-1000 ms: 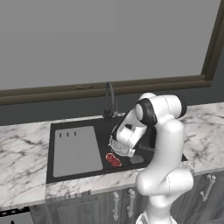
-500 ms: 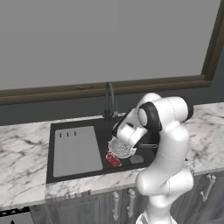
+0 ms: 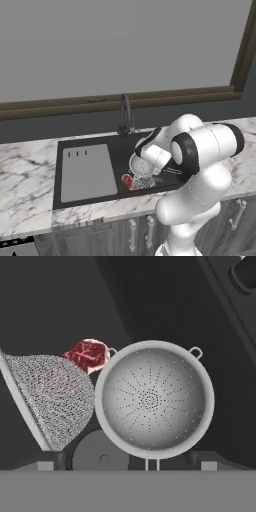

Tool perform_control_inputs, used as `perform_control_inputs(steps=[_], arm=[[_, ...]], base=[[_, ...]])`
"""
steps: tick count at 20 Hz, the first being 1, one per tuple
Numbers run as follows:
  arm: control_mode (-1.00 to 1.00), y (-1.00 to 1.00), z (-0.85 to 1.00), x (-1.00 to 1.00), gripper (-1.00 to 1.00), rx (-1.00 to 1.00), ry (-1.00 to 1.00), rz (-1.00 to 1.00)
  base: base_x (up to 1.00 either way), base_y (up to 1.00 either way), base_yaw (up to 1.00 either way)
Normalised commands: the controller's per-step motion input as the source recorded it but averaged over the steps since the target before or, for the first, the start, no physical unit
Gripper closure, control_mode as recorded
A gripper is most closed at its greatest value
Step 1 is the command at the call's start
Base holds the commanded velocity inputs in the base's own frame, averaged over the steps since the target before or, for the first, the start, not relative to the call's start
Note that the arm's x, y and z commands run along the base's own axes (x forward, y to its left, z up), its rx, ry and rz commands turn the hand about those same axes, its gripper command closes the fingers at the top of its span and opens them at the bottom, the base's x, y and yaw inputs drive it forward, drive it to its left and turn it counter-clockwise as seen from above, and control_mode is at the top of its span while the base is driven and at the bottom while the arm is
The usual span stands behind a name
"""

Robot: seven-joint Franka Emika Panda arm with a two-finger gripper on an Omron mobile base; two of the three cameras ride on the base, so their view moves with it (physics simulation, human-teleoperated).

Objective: Pick the strainer and strainer and place them in the sink. Then turn on the water.

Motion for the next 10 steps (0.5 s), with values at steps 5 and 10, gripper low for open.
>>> perform_control_inputs(steps=[5,10], arm=[[-1.0,-0.3,1.0,0.5,-1.0,0.07,0.15,0.01],[-1.0,-0.16,1.0,0.49,-1.0,0.07,0.2,0.03]], base=[[0.0,0.0,0.0],[0.0,0.0,0.0]])
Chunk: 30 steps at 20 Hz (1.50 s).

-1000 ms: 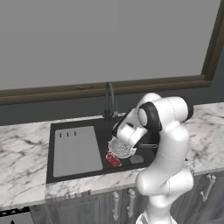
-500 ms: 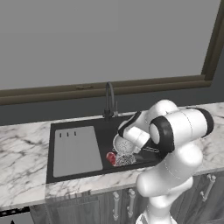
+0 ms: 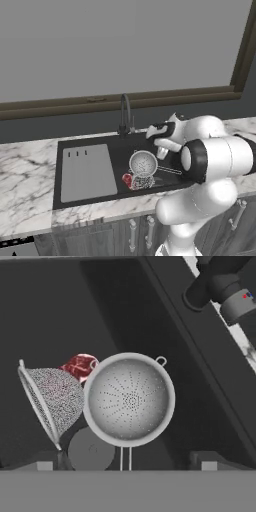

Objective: Pick the strainer and strainer and place them in the sink. Then turn on the water.

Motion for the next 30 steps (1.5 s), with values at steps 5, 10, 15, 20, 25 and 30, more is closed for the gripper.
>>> perform_control_inputs(steps=[5,10,15,20,25,30], arm=[[-1.0,-0.01,0.79,0.03,-1.0,0.06,0.19,0.01],[-1.0,0.03,0.17,-0.63,-1.0,0.02,0.09,0.0],[-1.0,0.01,0.03,-0.92,-1.0,0.0,0.0,0.0],[-1.0,0.0,0.5,-0.54,-1.0,0.03,0.03,0.0],[-1.0,-0.01,0.54,-0.39,-1.0,0.12,0.02,-0.13],[-1.0,0.0,0.34,-0.43,-1.0,0.14,0.01,-0.11]], base=[[0.0,0.0,0.0],[0.0,0.0,0.0],[0.0,0.0,0.0],[0.0,0.0,0.0],[0.0,0.0,0.0],[0.0,0.0,0.0]])
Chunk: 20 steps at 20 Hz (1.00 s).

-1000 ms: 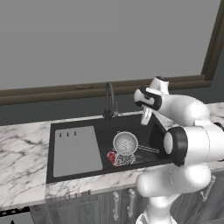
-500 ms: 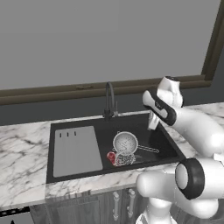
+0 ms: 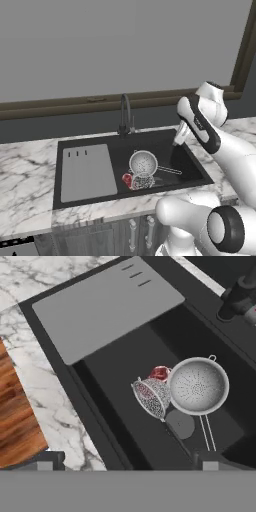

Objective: Pick the strainer and strainer and place them in the sink. Then turn on the water.

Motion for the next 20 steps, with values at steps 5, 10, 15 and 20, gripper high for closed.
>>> perform_control_inputs(steps=[5,10,15,20], arm=[[-1.0,0.0,0.18,-0.35,-1.0,0.26,0.01,0.0],[-1.0,0.02,0.07,-0.04,-1.0,0.23,-0.01,-0.13],[-1.0,0.09,0.08,0.28,-1.0,0.12,-0.01,-0.15],[-1.0,0.03,0.0,0.04,-1.0,0.19,0.02,-0.21]], base=[[0.0,0.0,0.0],[0.0,0.0,0.0],[0.0,0.0,0.0],[0.0,0.0,0.0]])
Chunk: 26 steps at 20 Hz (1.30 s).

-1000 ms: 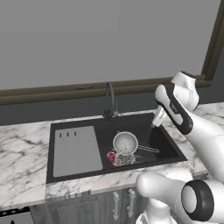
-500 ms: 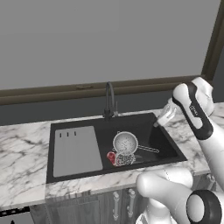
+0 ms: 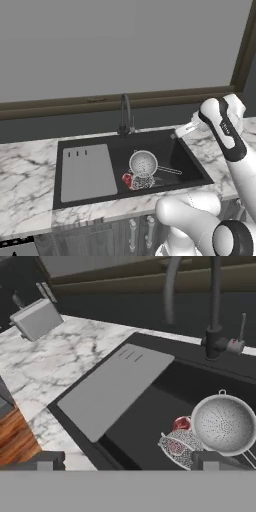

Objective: Pick the strainer and strainer and place them in the sink. Then turn on the water.

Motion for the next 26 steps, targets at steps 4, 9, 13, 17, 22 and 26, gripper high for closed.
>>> perform_control_inputs(steps=[4,9,13,17,22,26], arm=[[-1.0,0.0,0.0,0.04,-1.0,0.28,0.12,-0.16],[-1.0,0.0,-0.01,0.05,-1.0,0.21,0.12,-0.15],[-1.0,0.0,0.0,0.21,-1.0,0.1,0.04,-0.15],[-1.0,0.0,0.0,0.36,-1.0,0.04,0.05,-0.15],[-1.0,0.05,-0.01,0.24,-1.0,0.02,0.05,-0.12],[-1.0,0.09,-0.11,0.22,-1.0,0.05,0.12,-0.04]], base=[[0.0,0.0,0.0],[0.0,0.0,0.0],[0.0,0.0,0.0],[0.0,0.0,0.0],[0.0,0.0,0.0],[0.0,0.0,0.0]])
